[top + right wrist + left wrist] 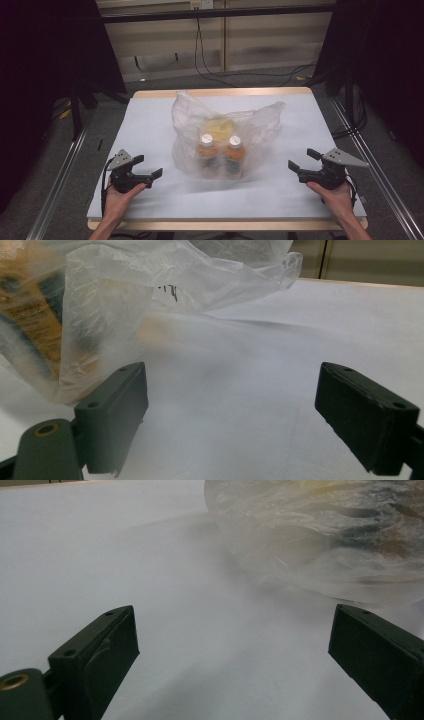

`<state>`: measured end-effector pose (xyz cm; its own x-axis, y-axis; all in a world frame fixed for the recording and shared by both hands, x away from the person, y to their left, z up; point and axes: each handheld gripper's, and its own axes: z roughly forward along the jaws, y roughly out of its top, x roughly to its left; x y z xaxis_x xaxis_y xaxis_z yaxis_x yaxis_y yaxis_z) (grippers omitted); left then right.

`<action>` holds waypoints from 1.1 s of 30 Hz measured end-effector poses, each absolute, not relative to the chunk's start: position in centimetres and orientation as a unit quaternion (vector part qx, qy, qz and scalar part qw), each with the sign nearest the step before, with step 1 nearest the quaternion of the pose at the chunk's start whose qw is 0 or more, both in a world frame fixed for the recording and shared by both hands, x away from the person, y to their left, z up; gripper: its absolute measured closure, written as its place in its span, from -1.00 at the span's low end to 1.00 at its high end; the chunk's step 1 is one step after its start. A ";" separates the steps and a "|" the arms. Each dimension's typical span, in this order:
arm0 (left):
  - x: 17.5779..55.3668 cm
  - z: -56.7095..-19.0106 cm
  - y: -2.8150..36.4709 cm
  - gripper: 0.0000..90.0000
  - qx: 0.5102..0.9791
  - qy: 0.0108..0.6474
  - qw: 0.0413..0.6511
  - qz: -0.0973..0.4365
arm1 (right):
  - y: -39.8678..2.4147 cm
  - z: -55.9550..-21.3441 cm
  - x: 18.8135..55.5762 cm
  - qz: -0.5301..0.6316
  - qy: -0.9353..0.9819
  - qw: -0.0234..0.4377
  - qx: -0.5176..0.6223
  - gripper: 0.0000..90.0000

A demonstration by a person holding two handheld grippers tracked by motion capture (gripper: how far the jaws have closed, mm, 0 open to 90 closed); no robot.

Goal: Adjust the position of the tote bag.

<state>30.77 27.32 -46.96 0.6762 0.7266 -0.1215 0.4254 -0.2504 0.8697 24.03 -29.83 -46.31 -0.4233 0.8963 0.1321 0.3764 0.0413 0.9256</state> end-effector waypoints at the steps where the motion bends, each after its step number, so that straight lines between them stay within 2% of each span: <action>1: 30.8 -47.0 27.3 -0.87 0.776 0.369 0.487 0.153 | -29.9 -46.3 24.0 0.505 0.675 0.258 0.472 -0.69; 8: 30.7 -46.9 26.9 -0.88 0.782 0.359 0.483 0.159 | -30.0 -46.3 24.0 0.499 0.682 0.260 0.467 -0.62; 13: 30.8 -46.8 26.9 -0.86 0.778 0.360 0.487 0.165 | -30.1 -46.2 24.1 0.506 0.685 0.249 0.461 -0.42; 16: 30.8 -46.7 26.8 -0.84 0.777 0.354 0.492 0.168 | -30.3 -46.3 24.3 0.506 0.689 0.245 0.457 -0.39; 33: 29.9 -46.2 26.6 -0.81 0.784 0.325 0.500 0.174 | -29.5 -45.7 23.8 0.508 0.699 0.248 0.437 -0.45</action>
